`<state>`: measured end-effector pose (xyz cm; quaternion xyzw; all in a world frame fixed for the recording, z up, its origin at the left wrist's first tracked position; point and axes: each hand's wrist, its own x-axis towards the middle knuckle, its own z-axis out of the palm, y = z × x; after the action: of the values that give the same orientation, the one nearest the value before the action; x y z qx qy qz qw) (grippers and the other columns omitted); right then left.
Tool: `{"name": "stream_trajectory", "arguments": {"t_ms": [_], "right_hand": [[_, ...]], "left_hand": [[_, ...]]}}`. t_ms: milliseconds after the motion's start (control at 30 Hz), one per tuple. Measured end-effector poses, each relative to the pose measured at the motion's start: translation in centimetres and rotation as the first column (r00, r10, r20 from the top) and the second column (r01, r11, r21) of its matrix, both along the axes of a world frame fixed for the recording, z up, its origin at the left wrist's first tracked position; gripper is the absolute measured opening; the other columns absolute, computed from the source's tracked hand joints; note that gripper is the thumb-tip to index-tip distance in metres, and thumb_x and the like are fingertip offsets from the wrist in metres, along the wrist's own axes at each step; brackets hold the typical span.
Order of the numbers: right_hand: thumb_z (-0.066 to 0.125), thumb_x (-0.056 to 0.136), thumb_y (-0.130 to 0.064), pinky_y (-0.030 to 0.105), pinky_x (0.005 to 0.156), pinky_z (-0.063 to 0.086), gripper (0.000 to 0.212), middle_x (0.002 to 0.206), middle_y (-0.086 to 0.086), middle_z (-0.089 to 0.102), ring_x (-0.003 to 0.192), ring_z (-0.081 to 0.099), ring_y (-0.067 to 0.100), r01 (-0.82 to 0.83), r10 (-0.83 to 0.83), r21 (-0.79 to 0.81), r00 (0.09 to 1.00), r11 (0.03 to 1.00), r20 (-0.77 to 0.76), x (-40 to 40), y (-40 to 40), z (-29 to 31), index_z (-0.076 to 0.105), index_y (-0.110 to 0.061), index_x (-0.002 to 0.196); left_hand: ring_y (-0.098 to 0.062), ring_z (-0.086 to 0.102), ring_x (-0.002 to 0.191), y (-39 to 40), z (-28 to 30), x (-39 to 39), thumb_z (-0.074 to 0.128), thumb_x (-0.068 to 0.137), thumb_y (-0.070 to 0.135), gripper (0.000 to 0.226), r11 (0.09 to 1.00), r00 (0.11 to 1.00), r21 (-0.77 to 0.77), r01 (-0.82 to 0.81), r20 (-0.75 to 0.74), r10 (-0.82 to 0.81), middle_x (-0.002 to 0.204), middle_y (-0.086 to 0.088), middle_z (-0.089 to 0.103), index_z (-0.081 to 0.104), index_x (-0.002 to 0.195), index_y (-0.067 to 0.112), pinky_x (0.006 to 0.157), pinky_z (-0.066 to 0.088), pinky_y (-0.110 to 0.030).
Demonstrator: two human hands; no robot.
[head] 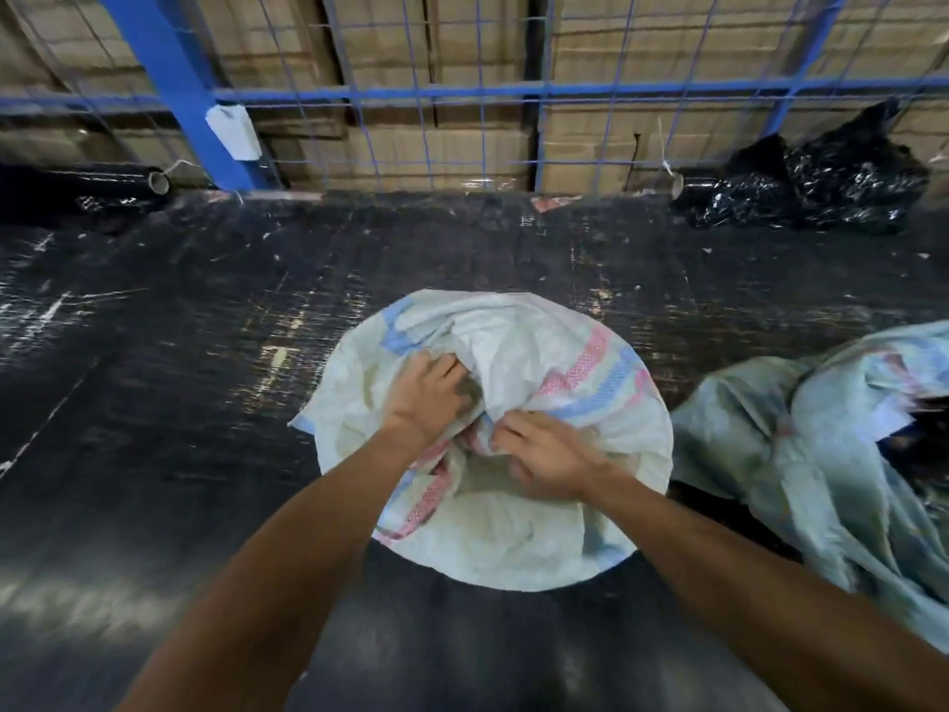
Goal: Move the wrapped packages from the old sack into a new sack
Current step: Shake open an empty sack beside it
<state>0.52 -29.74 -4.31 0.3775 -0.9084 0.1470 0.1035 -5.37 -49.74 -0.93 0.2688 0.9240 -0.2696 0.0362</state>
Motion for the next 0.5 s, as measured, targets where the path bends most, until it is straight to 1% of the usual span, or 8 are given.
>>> {"name": "stream_trajectory", "arguments": {"t_ms": [67,100,167,233,300,400,467,500], "right_hand": [[0.047,0.087,-0.032,0.046,0.113,0.031,0.051,0.141,0.003,0.050,0.131,0.044,0.028,0.129,-0.225,0.425,0.957,0.896,0.185,-0.8,0.9,-2.4,0.052,-0.023,0.137],[0.047,0.089,-0.035,0.049,0.118,0.019,0.055,0.149,0.002,0.044,0.139,0.036,0.029,0.138,-0.325,0.606,0.922,0.783,0.210,-1.3,1.8,-2.9,0.046,-0.026,0.143],[0.043,0.093,-0.037,0.051,0.118,0.013,0.055,0.149,0.006,0.045,0.140,0.034,0.032,0.031,-0.410,0.839,0.882,0.543,0.233,-1.5,3.7,-2.5,0.043,-0.024,0.146],[0.041,0.094,-0.039,0.046,0.116,0.021,0.061,0.149,0.011,0.042,0.138,0.036,0.033,-0.096,-0.511,0.919,0.807,0.383,0.298,-1.3,5.3,0.1,0.032,-0.024,0.152],[0.040,0.101,-0.041,0.041,0.112,0.030,0.060,0.152,0.014,0.036,0.139,0.036,0.032,-0.169,-0.640,0.927,0.681,0.334,0.355,-1.6,5.9,3.7,0.025,-0.019,0.154],[0.044,0.103,-0.023,0.037,0.106,0.039,0.049,0.155,0.012,0.034,0.137,0.041,0.030,-0.122,-0.664,0.946,0.685,0.302,0.300,-2.9,6.3,7.1,0.035,-0.010,0.150],[0.049,0.099,-0.017,0.038,0.107,0.041,0.053,0.156,0.011,0.031,0.136,0.043,0.030,-0.170,-0.654,0.949,0.692,0.265,0.307,-3.0,6.3,8.1,0.036,-0.012,0.150],[0.053,0.096,-0.019,0.039,0.105,0.044,0.051,0.150,0.010,0.041,0.127,0.050,0.029,-0.210,-0.652,0.931,0.668,0.298,0.359,-2.9,6.2,8.2,0.044,-0.018,0.146]], "left_hand": [[-0.030,0.021,0.142,-1.5,-0.4,-0.4,0.038,0.101,0.045,0.035,0.992,0.998,-0.110,-0.056,-0.011,0.055,0.154,-0.001,0.027,0.062,0.127,0.040,0.111,0.011,-0.062],[-0.031,0.015,0.146,-2.6,-0.6,-0.5,0.035,0.099,0.055,0.042,0.976,0.993,-0.183,-0.114,-0.017,0.113,0.158,-0.003,0.023,0.064,0.124,0.039,0.111,0.002,-0.069],[-0.031,-0.003,0.152,-5.0,-0.4,-0.6,0.029,0.096,0.066,0.055,0.906,0.972,-0.355,-0.229,-0.035,0.232,0.165,-0.004,0.007,0.060,0.132,0.038,0.104,-0.013,-0.077],[-0.028,-0.011,0.153,-7.0,0.6,-0.9,0.033,0.097,0.060,0.054,0.841,0.956,-0.462,-0.283,-0.063,0.287,0.167,-0.006,-0.002,0.049,0.143,0.036,0.100,-0.018,-0.080],[-0.023,-0.014,0.153,-8.1,1.4,-1.5,0.034,0.099,0.054,0.054,0.794,0.944,-0.527,-0.302,-0.048,0.327,0.167,-0.003,-0.006,0.040,0.149,0.037,0.093,-0.026,-0.081],[-0.024,-0.013,0.153,-7.0,3.1,-1.6,0.033,0.099,0.055,0.055,0.739,0.907,-0.578,-0.344,-0.001,0.421,0.167,-0.002,-0.005,0.037,0.150,0.038,0.090,-0.029,-0.081],[-0.030,0.009,0.153,-4.7,4.3,-1.6,0.036,0.102,0.043,0.047,0.788,0.879,-0.471,-0.397,0.053,0.474,0.164,-0.007,0.022,0.048,0.144,0.028,0.104,-0.019,-0.076],[-0.032,0.028,0.147,-3.5,4.6,-1.5,0.040,0.101,0.034,0.040,0.855,0.892,-0.358,-0.376,0.110,0.438,0.154,-0.009,0.042,0.058,0.134,0.021,0.114,-0.006,-0.070]]}}
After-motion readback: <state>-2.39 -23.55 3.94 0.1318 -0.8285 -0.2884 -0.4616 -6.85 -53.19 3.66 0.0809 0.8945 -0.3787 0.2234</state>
